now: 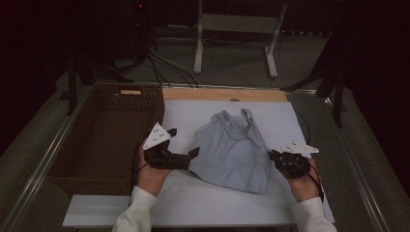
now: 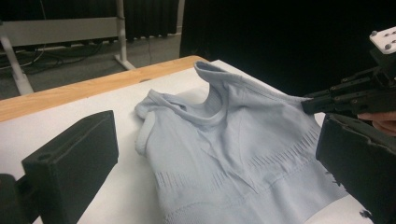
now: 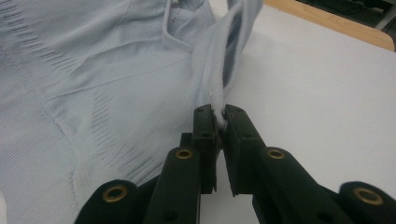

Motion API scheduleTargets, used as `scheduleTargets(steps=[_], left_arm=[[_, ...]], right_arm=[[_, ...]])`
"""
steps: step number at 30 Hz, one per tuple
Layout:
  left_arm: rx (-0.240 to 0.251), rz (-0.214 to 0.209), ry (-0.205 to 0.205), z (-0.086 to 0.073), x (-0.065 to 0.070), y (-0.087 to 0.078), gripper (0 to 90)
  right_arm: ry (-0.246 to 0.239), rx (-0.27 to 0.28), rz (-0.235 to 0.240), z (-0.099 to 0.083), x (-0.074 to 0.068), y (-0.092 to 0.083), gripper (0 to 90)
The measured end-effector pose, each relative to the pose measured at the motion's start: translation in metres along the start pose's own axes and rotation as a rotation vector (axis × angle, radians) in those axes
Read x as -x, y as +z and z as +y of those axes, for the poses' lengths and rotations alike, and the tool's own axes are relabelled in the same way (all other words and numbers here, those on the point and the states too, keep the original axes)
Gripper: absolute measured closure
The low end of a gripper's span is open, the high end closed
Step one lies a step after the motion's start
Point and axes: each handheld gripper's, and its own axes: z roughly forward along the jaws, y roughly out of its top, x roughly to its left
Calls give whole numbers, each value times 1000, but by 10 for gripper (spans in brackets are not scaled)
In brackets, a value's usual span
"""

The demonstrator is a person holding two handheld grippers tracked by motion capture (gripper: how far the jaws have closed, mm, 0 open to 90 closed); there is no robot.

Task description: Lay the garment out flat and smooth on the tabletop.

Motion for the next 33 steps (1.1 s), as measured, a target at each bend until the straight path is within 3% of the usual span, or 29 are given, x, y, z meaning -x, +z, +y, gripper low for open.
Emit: scheduleTargets(steps=[28, 30, 33], left_arm=[[-7, -3, 2, -1, 2, 3, 1], [-11, -4, 5, -1, 2, 3, 1], [-10, -4, 4, -1, 2, 3, 1]], right_arm=[[15, -17, -47, -9, 11, -4, 823], [10, -19, -47, -9, 10, -4, 768], [26, 7, -68, -8, 10, -5, 549]])
